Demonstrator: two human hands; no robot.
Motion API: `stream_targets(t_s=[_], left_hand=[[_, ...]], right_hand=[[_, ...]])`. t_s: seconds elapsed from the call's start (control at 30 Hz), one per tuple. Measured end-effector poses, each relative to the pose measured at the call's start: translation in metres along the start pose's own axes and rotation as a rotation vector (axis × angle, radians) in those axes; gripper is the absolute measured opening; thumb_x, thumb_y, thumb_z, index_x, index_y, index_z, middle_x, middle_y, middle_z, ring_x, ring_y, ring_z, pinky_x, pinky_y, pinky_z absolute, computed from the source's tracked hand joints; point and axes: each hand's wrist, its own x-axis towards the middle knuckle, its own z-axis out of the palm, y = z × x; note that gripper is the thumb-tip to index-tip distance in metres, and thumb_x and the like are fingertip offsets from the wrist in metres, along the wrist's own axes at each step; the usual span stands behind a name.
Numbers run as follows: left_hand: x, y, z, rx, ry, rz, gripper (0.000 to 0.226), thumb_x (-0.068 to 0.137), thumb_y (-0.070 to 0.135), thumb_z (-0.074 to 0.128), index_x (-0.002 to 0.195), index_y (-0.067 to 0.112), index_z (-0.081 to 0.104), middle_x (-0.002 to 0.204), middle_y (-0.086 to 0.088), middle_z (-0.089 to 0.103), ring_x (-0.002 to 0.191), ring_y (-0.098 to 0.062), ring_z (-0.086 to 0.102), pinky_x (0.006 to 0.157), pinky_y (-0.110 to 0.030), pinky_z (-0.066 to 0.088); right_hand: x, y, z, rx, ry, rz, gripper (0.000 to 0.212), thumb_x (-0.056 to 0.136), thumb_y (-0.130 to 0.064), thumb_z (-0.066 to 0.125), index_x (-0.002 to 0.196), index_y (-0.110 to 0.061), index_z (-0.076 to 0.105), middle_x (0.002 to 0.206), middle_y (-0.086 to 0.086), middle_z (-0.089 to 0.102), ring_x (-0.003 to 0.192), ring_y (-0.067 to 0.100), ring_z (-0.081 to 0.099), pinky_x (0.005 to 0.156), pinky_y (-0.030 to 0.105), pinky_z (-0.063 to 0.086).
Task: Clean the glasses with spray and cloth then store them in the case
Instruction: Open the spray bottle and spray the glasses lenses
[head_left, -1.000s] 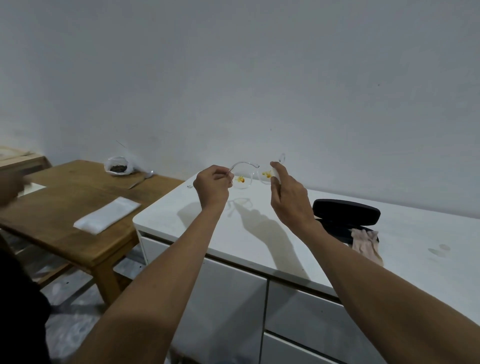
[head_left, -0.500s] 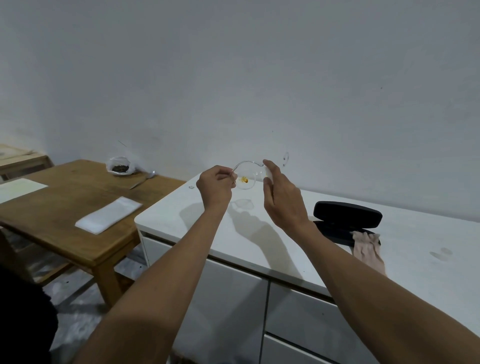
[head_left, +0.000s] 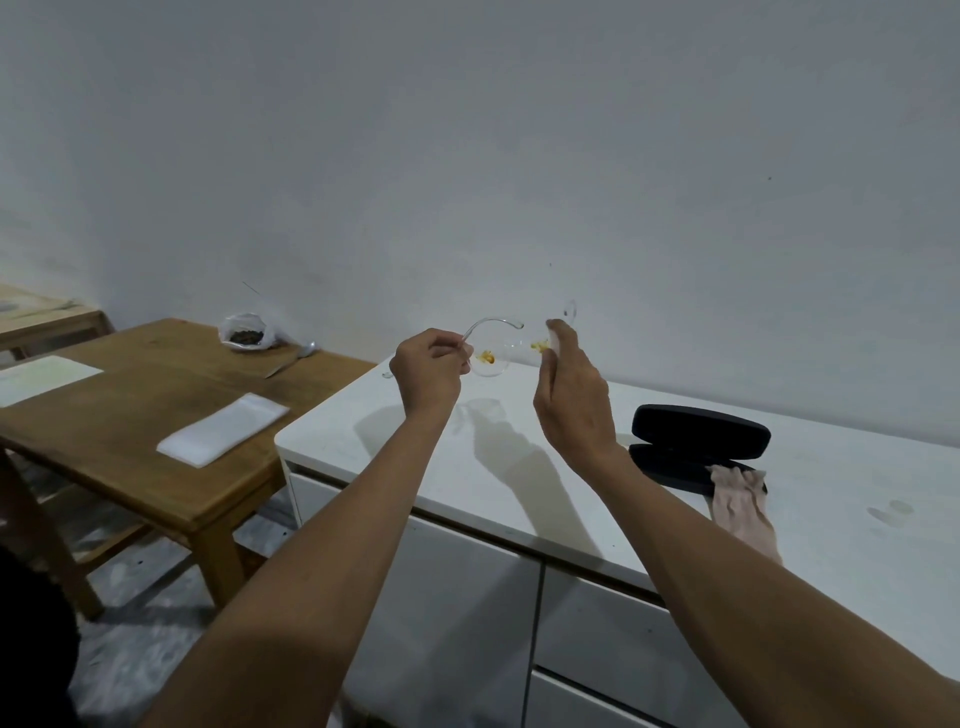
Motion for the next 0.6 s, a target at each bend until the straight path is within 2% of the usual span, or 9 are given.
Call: stream_targets(t_s=[0.1, 0.17, 0.23, 0.27, 0.33, 0.43, 0.6], left_hand=[[0.003, 0.0, -0.003, -0.031, 0.008, -0.015, 0.008, 0.079, -0.006, 0.079, 0.084, -0.002, 0.074, 0.072, -0.015, 0.074, 0.059, -0.019, 0.069, 0.064, -0.029, 0.061], [0.006, -0.001, -0.006, -0.053, 0.007, -0.026, 0.008, 0.078, -0.006, 0.079, 0.084, -0.001, 0.074, 0.073, -0.015, 0.074, 0.06, -0.02, 0.069, 0.068, -0.033, 0.063], [0.008, -0.001, -0.008, -0.077, -0.004, -0.038, 0.01, 0.078, -0.005, 0.079, 0.082, 0.002, 0.075, 0.074, -0.015, 0.075, 0.062, -0.021, 0.071, 0.071, -0.038, 0.064], [0.01, 0.0, -0.009, -0.088, -0.01, -0.044, 0.011, 0.077, -0.005, 0.08, 0.081, 0.004, 0.075, 0.074, -0.015, 0.075, 0.063, -0.022, 0.071, 0.073, -0.039, 0.064], [0.011, 0.001, -0.01, -0.113, -0.02, -0.059, 0.012, 0.078, -0.006, 0.08, 0.08, 0.005, 0.075, 0.075, -0.014, 0.075, 0.064, -0.022, 0.072, 0.074, -0.04, 0.064], [0.013, 0.005, -0.01, -0.14, -0.04, -0.071, 0.01, 0.078, -0.006, 0.08, 0.084, 0.0, 0.075, 0.074, -0.013, 0.075, 0.063, -0.022, 0.07, 0.075, -0.039, 0.064], [0.013, 0.009, -0.008, -0.154, -0.053, -0.07, 0.012, 0.078, -0.007, 0.08, 0.089, -0.006, 0.075, 0.074, -0.014, 0.074, 0.059, -0.018, 0.069, 0.07, -0.034, 0.064]], right_hand=[[0.003, 0.004, -0.008, 0.109, 0.072, 0.172, 0.037, 0.108, -0.026, 0.032, 0.143, -0.025, 0.04, 0.083, 0.008, 0.062, 0.078, 0.031, 0.056, 0.071, 0.038, 0.039], [0.006, 0.008, -0.011, 0.269, 0.115, 0.321, 0.034, 0.106, -0.028, 0.034, 0.139, -0.029, 0.045, 0.069, 0.004, 0.056, 0.067, 0.027, 0.053, 0.067, 0.038, 0.043], [0.01, 0.013, -0.014, 0.514, 0.138, 0.486, 0.03, 0.105, -0.031, 0.038, 0.131, -0.033, 0.053, 0.068, 0.006, 0.054, 0.053, 0.023, 0.046, 0.053, 0.033, 0.044], [0.013, 0.014, -0.016, 0.621, 0.132, 0.573, 0.029, 0.105, -0.031, 0.04, 0.128, -0.033, 0.056, 0.072, 0.007, 0.055, 0.048, 0.021, 0.042, 0.045, 0.028, 0.04], [0.018, 0.017, -0.019, 0.773, 0.105, 0.713, 0.028, 0.104, -0.03, 0.042, 0.125, -0.034, 0.06, 0.077, 0.008, 0.056, 0.043, 0.019, 0.036, 0.042, 0.022, 0.03], [0.022, 0.017, -0.022, 0.943, 0.047, 0.785, 0.029, 0.102, -0.029, 0.046, 0.124, -0.033, 0.065, 0.077, 0.007, 0.054, 0.042, 0.017, 0.031, 0.046, 0.022, 0.027], [0.027, 0.008, -0.025, 1.139, -0.025, 0.839, 0.029, 0.102, -0.027, 0.047, 0.123, -0.032, 0.067, 0.068, 0.003, 0.048, 0.039, 0.014, 0.025, 0.041, 0.021, 0.022]])
